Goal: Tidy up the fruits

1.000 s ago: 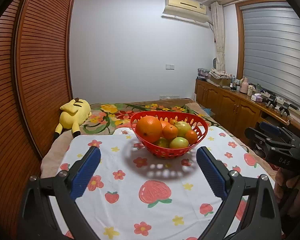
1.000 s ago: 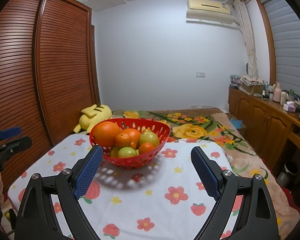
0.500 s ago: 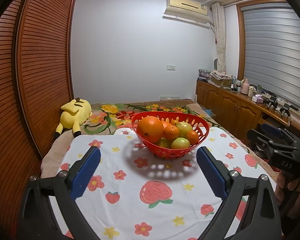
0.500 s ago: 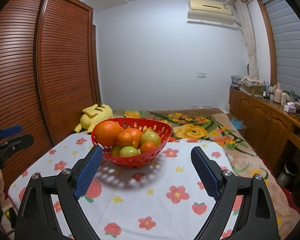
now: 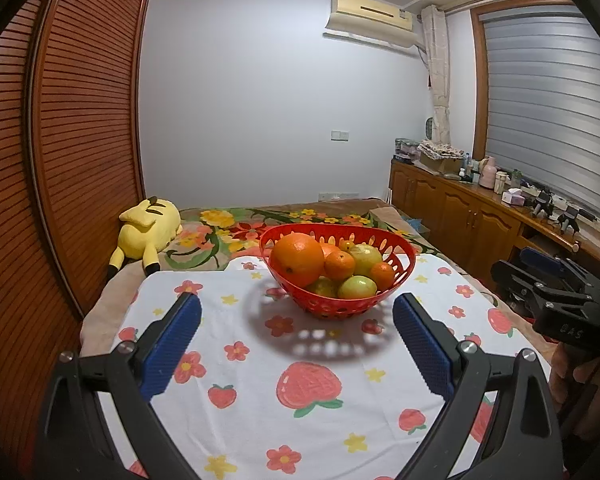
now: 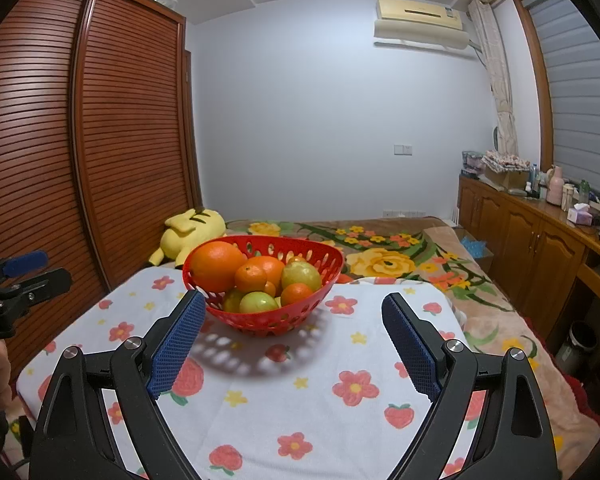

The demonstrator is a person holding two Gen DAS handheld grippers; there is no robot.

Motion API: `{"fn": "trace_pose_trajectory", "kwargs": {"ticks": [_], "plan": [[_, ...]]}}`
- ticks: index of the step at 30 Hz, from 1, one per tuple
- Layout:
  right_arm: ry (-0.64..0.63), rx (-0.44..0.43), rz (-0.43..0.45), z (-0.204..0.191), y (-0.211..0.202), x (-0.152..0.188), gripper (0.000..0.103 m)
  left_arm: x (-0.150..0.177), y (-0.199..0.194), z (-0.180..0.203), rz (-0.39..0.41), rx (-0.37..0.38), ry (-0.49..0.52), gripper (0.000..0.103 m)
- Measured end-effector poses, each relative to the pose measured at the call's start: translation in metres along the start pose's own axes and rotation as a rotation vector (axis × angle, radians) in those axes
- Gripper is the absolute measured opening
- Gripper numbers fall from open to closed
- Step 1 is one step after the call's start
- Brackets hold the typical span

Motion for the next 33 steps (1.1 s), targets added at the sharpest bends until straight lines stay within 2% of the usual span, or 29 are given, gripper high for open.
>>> {"fn": "trace_pose_trajectory", "kwargs": {"ticks": [33], "plan": [[0.002,-0.002,0.007,0.0,-0.003,0.0,0.092,-0.007,-0.01,0.009,0.02,0.004,0.007,0.098]]}}
Point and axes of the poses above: each gripper's, at about its wrist camera, not at the fingertips, and y roughly the way its jaws point, z to its right, x to its underside, the point moved 5 cm from there along y, roughly the way its jaws point, and after that the axes turned 15 degrees about y, right-handed, at the moved point
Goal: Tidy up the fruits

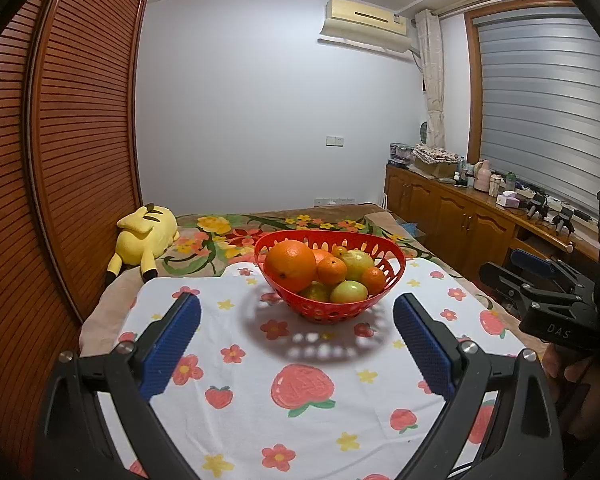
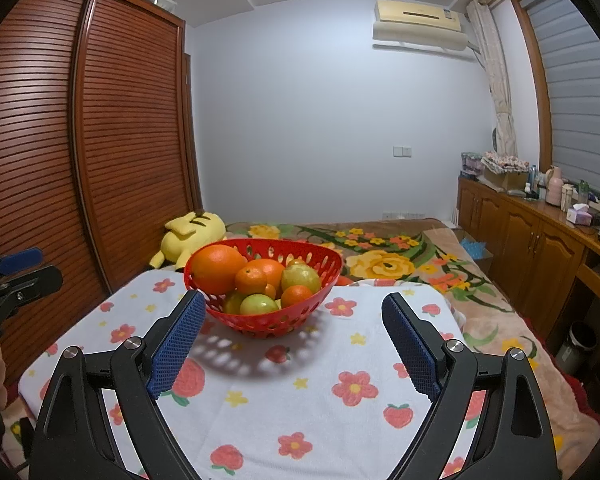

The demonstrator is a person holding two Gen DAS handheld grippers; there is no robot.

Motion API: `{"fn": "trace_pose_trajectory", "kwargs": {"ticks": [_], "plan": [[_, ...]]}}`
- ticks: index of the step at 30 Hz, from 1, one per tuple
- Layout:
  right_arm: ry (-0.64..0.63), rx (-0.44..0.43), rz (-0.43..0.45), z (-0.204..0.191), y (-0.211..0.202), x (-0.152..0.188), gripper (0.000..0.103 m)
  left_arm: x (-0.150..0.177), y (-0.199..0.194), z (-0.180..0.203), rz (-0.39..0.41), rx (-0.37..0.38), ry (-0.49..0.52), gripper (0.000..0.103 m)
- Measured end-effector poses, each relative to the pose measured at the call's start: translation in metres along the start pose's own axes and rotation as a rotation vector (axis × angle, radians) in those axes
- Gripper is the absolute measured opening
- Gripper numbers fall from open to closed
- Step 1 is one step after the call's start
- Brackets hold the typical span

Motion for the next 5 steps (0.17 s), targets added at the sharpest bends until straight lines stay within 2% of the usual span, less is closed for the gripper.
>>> {"fn": "trace_pose_trajectory", "kwargs": {"ticks": [5], "plan": [[0.001,-0.001,0.0,-0.0002,0.0001,0.0005,0.092,0.0007,-0.0006,-0.0016,-0.001,-0.001,0.0,0.098]]}}
Point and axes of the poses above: each gripper's, at about its wrist camera, not at the fingertips, and y roughly the way its jaws point, z to its right, x to its underside, the point moved 5 cm from there along y, roughly the way its jaws point, and after that the axes turned 15 degrees about y, right-handed, at the moved point
